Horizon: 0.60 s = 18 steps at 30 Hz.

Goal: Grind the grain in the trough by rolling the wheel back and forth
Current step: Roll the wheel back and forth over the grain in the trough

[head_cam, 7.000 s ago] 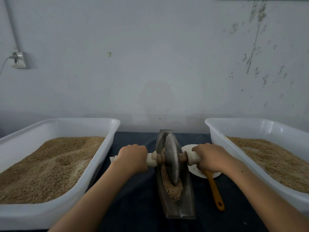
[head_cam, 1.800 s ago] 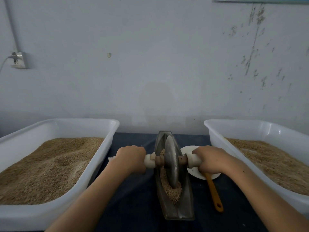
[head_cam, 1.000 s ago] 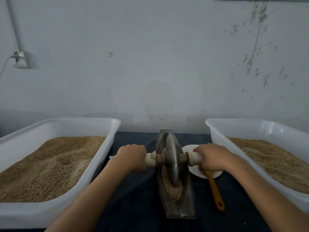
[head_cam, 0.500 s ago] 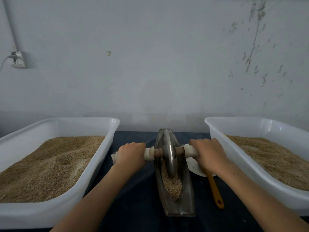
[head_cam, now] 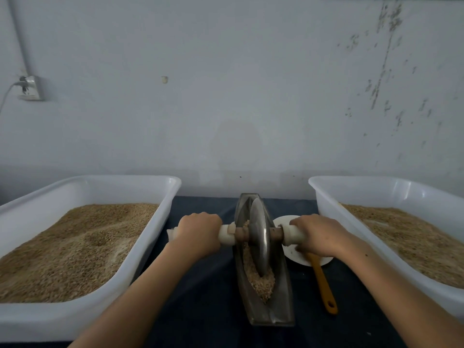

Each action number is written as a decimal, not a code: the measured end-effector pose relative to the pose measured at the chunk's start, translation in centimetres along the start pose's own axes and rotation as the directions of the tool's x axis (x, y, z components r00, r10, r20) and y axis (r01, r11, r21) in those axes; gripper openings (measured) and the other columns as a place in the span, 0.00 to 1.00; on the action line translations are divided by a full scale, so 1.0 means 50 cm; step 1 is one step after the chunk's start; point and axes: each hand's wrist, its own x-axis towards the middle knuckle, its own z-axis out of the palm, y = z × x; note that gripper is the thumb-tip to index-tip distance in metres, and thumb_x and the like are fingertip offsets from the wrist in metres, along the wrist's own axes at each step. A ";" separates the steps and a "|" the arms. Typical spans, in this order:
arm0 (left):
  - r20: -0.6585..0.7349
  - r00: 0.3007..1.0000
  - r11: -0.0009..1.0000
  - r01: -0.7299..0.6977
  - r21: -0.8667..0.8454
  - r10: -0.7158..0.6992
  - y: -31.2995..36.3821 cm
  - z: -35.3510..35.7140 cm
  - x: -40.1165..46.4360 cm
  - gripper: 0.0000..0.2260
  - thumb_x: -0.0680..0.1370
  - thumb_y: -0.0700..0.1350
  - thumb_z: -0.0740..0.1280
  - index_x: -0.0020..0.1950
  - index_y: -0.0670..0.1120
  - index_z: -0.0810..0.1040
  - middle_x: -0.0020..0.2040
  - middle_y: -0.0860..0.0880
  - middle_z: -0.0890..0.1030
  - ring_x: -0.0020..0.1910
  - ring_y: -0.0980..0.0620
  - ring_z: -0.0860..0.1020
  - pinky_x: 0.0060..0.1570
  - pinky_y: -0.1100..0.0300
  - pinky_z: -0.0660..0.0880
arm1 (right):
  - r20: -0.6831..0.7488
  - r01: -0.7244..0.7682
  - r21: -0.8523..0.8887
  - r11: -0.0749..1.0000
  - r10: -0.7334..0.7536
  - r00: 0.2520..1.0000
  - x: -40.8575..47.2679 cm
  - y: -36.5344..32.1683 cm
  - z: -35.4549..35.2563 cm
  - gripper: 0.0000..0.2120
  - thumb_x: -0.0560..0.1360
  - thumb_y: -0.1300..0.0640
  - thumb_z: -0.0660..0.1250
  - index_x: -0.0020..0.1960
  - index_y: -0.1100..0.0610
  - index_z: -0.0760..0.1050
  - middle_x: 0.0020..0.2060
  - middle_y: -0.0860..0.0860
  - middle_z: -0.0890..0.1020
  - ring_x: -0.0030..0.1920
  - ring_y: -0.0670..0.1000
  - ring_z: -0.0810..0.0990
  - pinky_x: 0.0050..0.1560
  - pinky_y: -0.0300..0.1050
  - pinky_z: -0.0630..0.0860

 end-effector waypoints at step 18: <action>0.130 0.991 1.000 -0.006 -0.028 0.010 0.000 -0.015 -0.007 0.14 0.73 0.50 0.69 0.57 0.47 0.75 0.49 0.49 0.79 0.46 0.51 0.77 0.47 0.58 0.73 | 0.097 0.006 -0.039 0.999 -0.002 0.995 -0.004 0.003 -0.021 0.09 0.72 0.57 0.69 0.46 0.46 0.71 0.44 0.48 0.80 0.45 0.48 0.78 0.36 0.38 0.68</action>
